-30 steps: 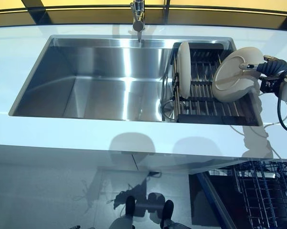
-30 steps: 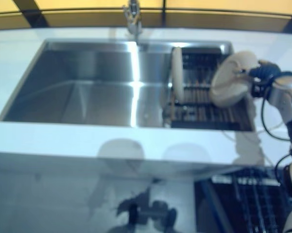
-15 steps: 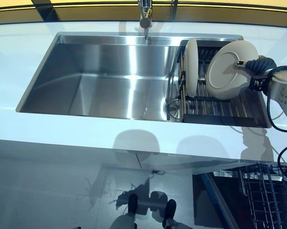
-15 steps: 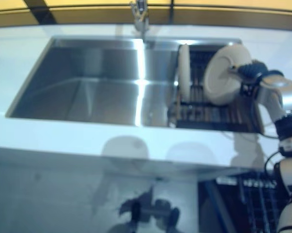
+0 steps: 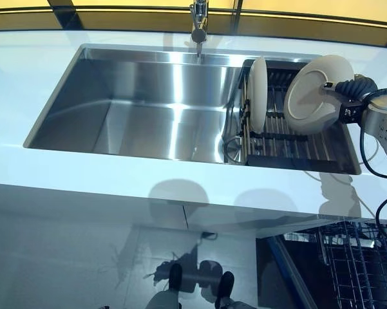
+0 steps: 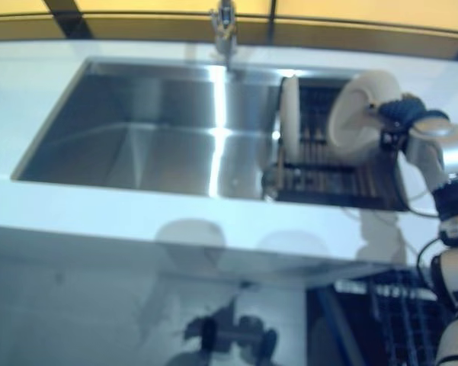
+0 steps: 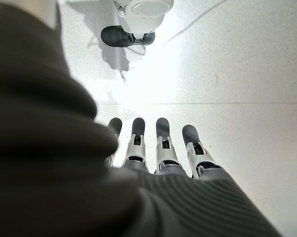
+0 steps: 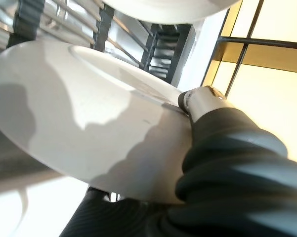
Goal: Take plates into dishwasher
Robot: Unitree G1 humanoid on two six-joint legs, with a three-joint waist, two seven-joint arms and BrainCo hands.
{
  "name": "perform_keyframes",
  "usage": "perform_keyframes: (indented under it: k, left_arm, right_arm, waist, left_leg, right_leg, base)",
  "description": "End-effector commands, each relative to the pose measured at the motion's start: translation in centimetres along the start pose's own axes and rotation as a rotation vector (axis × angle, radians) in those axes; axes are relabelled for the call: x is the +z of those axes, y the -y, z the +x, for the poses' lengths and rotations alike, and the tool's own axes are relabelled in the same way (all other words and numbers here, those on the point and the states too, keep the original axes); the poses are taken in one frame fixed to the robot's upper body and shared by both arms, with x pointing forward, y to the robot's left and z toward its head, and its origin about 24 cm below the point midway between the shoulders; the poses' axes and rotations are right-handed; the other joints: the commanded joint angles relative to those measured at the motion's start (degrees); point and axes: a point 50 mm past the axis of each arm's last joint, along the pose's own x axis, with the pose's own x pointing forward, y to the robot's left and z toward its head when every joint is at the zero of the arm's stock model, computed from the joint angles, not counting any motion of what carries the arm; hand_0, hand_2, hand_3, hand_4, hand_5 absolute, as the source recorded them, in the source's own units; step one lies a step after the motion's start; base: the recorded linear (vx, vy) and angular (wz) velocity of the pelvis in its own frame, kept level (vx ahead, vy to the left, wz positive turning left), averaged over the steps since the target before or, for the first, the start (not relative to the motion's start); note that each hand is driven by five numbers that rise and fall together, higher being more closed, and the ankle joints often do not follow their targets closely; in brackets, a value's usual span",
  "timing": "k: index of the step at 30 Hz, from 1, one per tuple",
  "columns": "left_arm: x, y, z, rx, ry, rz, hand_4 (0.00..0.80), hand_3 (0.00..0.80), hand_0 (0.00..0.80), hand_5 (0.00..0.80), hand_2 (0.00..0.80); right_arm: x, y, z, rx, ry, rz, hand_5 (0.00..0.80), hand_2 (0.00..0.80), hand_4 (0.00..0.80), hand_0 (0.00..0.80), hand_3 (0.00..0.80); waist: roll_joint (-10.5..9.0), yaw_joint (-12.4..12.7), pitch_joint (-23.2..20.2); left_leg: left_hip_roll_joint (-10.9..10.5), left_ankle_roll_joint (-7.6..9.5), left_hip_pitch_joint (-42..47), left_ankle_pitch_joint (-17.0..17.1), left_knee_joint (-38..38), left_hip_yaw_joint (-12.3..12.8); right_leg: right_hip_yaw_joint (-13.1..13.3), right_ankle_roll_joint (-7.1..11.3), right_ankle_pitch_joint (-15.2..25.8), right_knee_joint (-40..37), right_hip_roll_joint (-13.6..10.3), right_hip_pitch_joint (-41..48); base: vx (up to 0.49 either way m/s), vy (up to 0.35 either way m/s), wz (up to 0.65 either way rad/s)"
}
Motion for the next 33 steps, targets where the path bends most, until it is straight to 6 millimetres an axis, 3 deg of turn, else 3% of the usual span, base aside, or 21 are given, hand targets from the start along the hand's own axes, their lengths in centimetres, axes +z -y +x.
perform_keyframes:
  k: [1, 16, 23, 33]
  left_arm:
    - [-2.7, -1.2, -0.5, 0.041, -0.080, 0.064, 0.000, 0.000, 0.000, 0.000, 0.000]
    - [-2.6, -2.2, -0.5, 0.081, -0.120, 0.113, 0.000, 0.000, 0.000, 0.000, 0.000]
    - [-1.6, -3.1, -0.4, 0.095, -0.112, 0.153, 0.000, 0.000, 0.000, 0.000, 0.000]
    - [-1.0, -2.5, -0.2, 0.059, -0.106, 0.196, 0.000, 0.000, 0.000, 0.000, 0.000]
  right_arm:
    - [4.2, 2.8, -1.5, -0.100, 0.135, -0.111, 0.800, 0.800, 0.800, 0.800, 0.800]
    - [5.0, 6.4, -3.4, -0.171, 0.133, -0.180, 0.800, 0.800, 0.800, 0.800, 0.800]
    - [4.8, 9.0, -4.4, -0.250, 0.100, -0.173, 0.800, 0.800, 0.800, 0.800, 0.800]
    - [3.6, 12.1, -5.6, -0.278, 0.034, -0.233, 0.800, 0.800, 0.800, 0.800, 0.800]
  waist:
    - [-3.08, -0.02, -5.62]
    - [-4.86, -4.09, -11.83]
    - [-4.84, -6.38, -13.14]
    - [-4.20, -9.36, -13.86]
  left_leg:
    - [-0.59, 0.53, 0.88, -5.32, -0.21, 2.48]
    - [-0.25, 1.64, 6.73, -7.90, -0.21, 6.09]
    - [0.06, 1.89, 8.04, -8.60, -0.21, 8.10]
    - [0.81, 1.94, 9.42, -9.34, -0.21, 11.31]
  right_leg:
    - [-0.42, 2.85, -5.25, -0.05, -0.46, 2.86]
    - [4.95, 3.39, -5.22, -0.05, 0.44, 6.39]
    - [7.42, 3.70, -4.90, -0.05, 0.91, 6.30]
    - [9.84, 3.69, -4.79, -0.05, 1.33, 5.87]
  base:
    - [-0.046, -0.008, -0.09]
    - [-0.035, 0.015, -0.18]
    - [-0.048, -0.007, -0.22]
    - [-0.008, -0.037, -0.20]
